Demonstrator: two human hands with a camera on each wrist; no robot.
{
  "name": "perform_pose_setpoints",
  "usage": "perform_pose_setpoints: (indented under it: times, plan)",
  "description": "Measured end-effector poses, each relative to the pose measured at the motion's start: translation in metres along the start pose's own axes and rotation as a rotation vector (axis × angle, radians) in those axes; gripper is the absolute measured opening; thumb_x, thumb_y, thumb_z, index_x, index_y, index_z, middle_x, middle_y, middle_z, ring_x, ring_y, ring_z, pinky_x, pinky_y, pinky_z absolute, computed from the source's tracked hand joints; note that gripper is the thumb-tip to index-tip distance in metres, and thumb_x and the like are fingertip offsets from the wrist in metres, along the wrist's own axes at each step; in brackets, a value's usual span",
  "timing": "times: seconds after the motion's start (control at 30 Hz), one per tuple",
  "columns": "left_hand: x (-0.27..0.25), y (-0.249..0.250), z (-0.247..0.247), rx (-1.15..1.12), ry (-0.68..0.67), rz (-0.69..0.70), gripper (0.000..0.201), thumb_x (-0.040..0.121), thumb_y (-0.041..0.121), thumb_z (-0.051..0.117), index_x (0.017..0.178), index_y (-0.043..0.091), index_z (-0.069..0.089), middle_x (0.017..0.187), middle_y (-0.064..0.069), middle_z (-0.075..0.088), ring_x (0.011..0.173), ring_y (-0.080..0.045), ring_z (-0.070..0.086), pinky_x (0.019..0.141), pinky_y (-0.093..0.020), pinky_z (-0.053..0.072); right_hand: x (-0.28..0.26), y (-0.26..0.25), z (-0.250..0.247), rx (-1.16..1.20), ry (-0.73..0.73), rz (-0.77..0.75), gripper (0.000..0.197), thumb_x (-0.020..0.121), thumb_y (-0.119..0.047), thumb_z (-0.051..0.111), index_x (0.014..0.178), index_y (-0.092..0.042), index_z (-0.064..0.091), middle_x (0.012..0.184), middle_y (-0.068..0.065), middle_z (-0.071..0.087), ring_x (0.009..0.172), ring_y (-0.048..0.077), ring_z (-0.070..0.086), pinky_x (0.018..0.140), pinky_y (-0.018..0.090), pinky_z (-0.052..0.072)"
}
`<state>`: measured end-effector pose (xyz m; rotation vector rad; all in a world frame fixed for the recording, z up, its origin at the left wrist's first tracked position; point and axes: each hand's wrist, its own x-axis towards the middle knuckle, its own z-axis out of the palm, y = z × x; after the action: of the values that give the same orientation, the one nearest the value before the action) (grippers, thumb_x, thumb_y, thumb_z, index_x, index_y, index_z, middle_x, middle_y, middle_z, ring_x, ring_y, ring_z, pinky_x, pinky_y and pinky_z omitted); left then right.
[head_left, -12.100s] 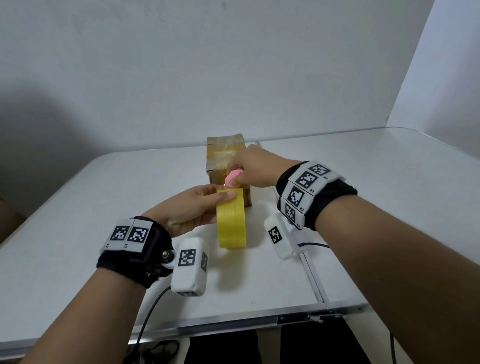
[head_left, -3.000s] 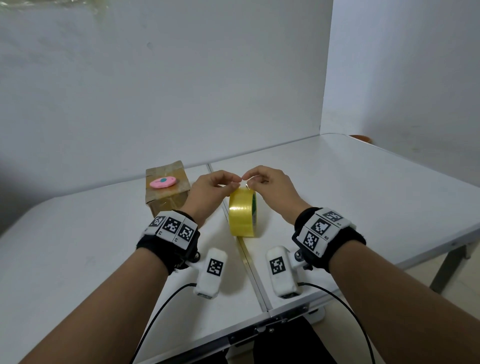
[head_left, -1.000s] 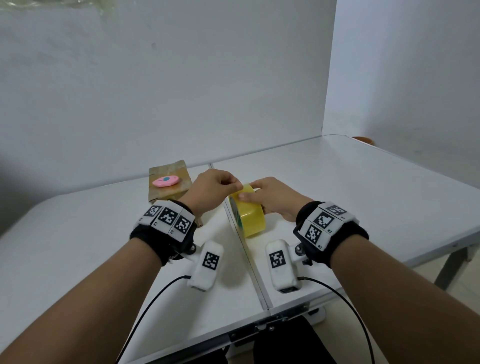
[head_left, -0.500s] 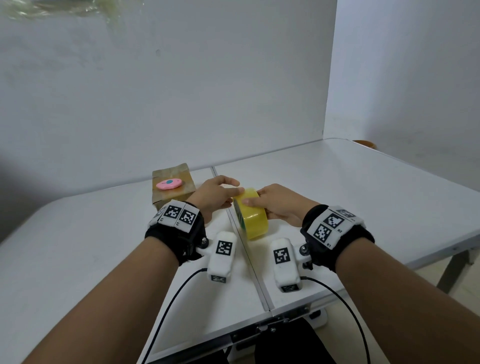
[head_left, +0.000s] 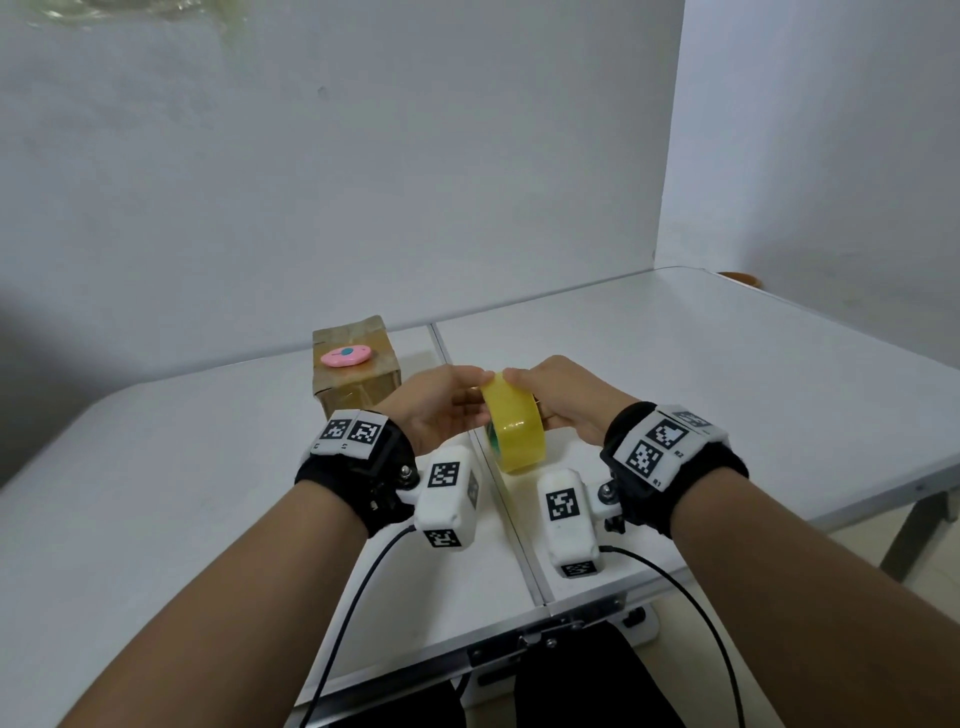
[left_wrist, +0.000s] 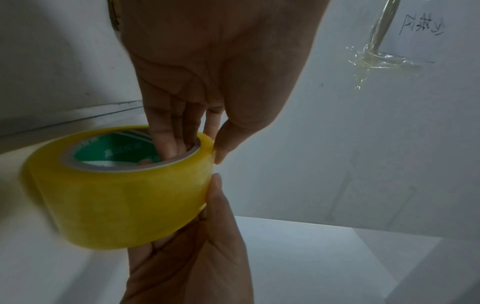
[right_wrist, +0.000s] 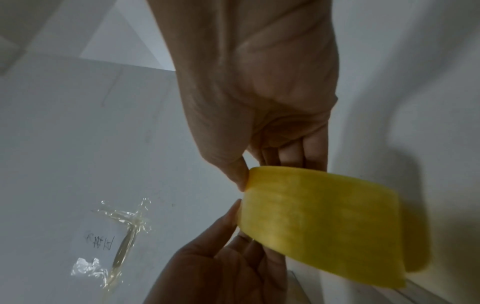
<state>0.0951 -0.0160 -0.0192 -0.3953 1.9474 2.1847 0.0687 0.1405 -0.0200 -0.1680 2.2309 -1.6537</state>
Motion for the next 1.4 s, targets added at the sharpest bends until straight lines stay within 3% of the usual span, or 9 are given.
perform_pose_setpoints:
  times: [0.2,0.37,0.57,0.8,0.97,1.2,1.27,1.33,1.4]
  plan:
    - [0.001,-0.004,-0.002,0.01,0.026,0.049,0.018,0.091,0.015,0.059,0.105,0.005,0.064,0.088,-0.011,0.066,0.071,-0.019,0.063,0.06,-0.023,0.057,0.003,0.003,0.001,-0.06,-0.033,-0.048,0.056,0.089,-0.047,0.06,0.112,0.004,0.063,0.102,0.015,0.071,0.088,0.024,0.07,0.074,0.029,0.058]
    - [0.008,-0.003,0.006,0.002,0.036,0.106,0.022,0.102,0.017,0.041,0.115,0.004,0.054,0.079,-0.014,0.064,0.066,-0.022,0.062,0.059,-0.026,0.06,0.013,-0.002,-0.012,-0.102,0.028,-0.081,0.03,0.086,-0.035,0.065,0.089,-0.006,0.06,0.087,0.011,0.061,0.079,0.024,0.061,0.074,0.035,0.051]
    - [0.024,0.023,0.01,0.182,0.02,0.086,0.024,0.1,0.005,0.034,0.108,0.003,0.056,0.098,-0.021,0.067,0.074,-0.027,0.066,0.065,-0.028,0.06,0.03,-0.006,-0.035,-0.665,0.268,-0.125,0.036,0.086,-0.023,0.053,0.057,-0.022,0.032,0.07,0.0,0.045,0.08,0.026,0.048,0.059,0.028,0.033]
    - [0.049,0.04,0.008,0.369,0.084,0.097,0.026,0.095,-0.001,0.037,0.103,0.001,0.062,0.104,-0.016,0.062,0.074,-0.023,0.064,0.067,-0.026,0.059,0.055,-0.008,-0.048,-0.962,0.276,-0.088,0.028,0.088,-0.016,0.052,0.062,-0.016,0.042,0.093,0.009,0.058,0.103,0.033,0.064,0.078,0.033,0.046]
    - [0.061,0.036,0.008,0.365,0.104,0.083,0.022,0.095,-0.001,0.04,0.098,0.003,0.062,0.103,-0.015,0.061,0.073,-0.022,0.063,0.07,-0.028,0.058,0.075,0.006,-0.049,-1.053,0.227,-0.048,0.021,0.092,-0.018,0.051,0.103,-0.006,0.065,0.117,0.01,0.066,0.102,0.028,0.062,0.081,0.032,0.045]
    - [0.069,0.031,0.014,0.358,0.101,0.094,0.02,0.094,-0.002,0.044,0.099,0.002,0.062,0.104,-0.016,0.062,0.072,-0.021,0.064,0.07,-0.027,0.058,0.088,0.01,-0.051,-1.11,0.173,-0.022,0.037,0.099,-0.021,0.045,0.131,-0.006,0.054,0.139,0.011,0.054,0.13,0.029,0.051,0.106,0.037,0.038]
    - [0.068,0.032,0.014,0.36,0.098,0.101,0.019,0.094,-0.001,0.044,0.1,0.002,0.062,0.104,-0.016,0.062,0.072,-0.021,0.064,0.072,-0.027,0.057,0.091,0.012,-0.049,-1.147,0.14,-0.026,0.031,0.097,-0.02,0.047,0.123,-0.007,0.058,0.133,0.013,0.057,0.124,0.03,0.054,0.106,0.038,0.039]
    - [0.064,0.033,0.013,0.371,0.097,0.118,0.02,0.094,-0.001,0.044,0.101,0.002,0.063,0.104,-0.015,0.063,0.074,-0.021,0.065,0.073,-0.028,0.057,0.089,0.011,-0.046,-1.174,0.133,-0.035,0.017,0.09,-0.027,0.058,0.098,-0.012,0.057,0.114,0.013,0.059,0.106,0.029,0.057,0.096,0.038,0.045]
    - [0.057,0.037,0.01,0.385,0.094,0.151,0.02,0.094,0.0,0.045,0.1,0.003,0.064,0.105,-0.014,0.065,0.078,-0.022,0.066,0.076,-0.029,0.058,0.088,0.006,-0.04,-1.148,0.189,-0.064,0.032,0.083,-0.042,0.065,0.094,-0.013,0.055,0.114,0.014,0.052,0.105,0.03,0.056,0.091,0.039,0.046]
